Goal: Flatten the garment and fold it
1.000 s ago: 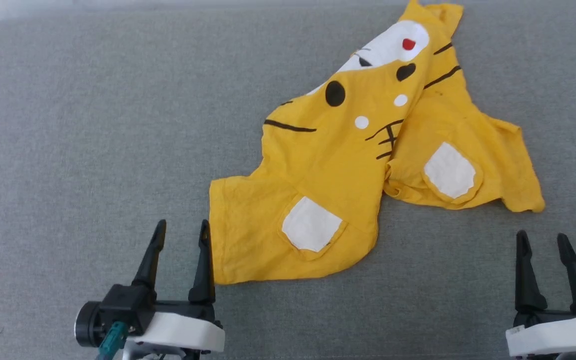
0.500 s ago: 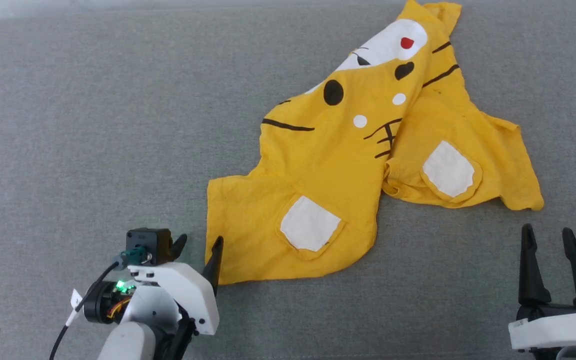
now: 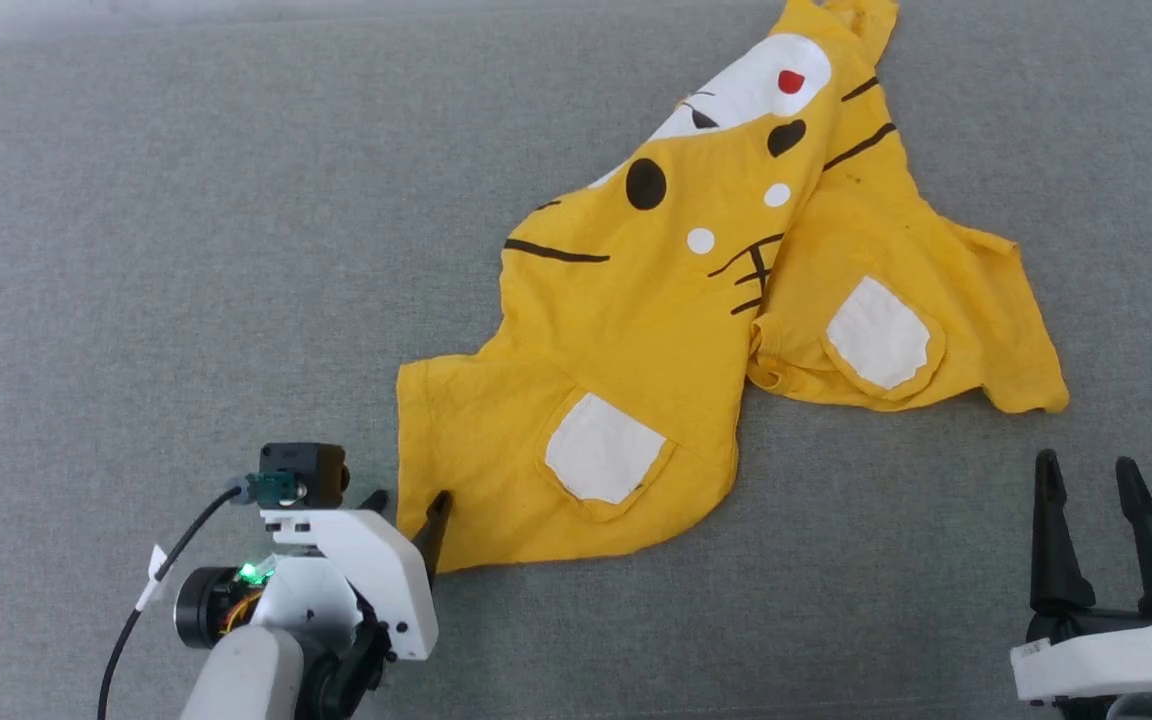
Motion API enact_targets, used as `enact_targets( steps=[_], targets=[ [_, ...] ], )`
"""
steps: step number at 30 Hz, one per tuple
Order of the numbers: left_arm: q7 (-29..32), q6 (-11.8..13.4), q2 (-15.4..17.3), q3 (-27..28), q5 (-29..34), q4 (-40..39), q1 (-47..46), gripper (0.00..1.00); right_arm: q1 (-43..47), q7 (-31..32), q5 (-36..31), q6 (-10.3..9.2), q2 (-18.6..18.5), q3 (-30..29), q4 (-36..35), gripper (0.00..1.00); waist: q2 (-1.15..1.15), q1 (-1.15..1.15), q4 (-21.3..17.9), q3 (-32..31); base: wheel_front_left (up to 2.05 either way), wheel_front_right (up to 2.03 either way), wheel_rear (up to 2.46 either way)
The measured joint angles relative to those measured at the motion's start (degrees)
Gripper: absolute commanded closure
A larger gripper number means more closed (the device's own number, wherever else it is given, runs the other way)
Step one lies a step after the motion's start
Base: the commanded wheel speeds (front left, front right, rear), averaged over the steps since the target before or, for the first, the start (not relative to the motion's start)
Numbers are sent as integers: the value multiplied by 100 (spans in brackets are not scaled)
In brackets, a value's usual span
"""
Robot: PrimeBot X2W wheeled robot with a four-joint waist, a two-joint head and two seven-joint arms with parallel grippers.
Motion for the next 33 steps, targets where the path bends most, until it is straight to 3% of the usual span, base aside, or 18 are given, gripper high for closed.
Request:
enact_targets(
  steps=[8,12,22,26,33],
  targets=[
    [132,-156,-69,-130,-246,96,-85,100,-14,0,38,0,0,0,24,0,0,0,-33,-14,0,0,0],
    [-158,-123,-137,-59,-250,-33,-76,100,-33,-1,52,0,0,-32,60,0,-1,1,-11,-13,0,0,0],
    [-770,296,-204,615,-608,-781,422,100,-91,-1,91,0,1,21,94,0,-1,1,34,-18,0,0,0],
    [-877,587,-88,1101,-660,-1107,836,100,-90,-1,90,0,1,-33,102,0,0,1,76,6,0,0,0],
    [-1042,861,82,1522,-656,-1419,1155,100,-93,-1,-21,0,0,-105,146,0,0,1,201,18,0,0,0]
  ],
)
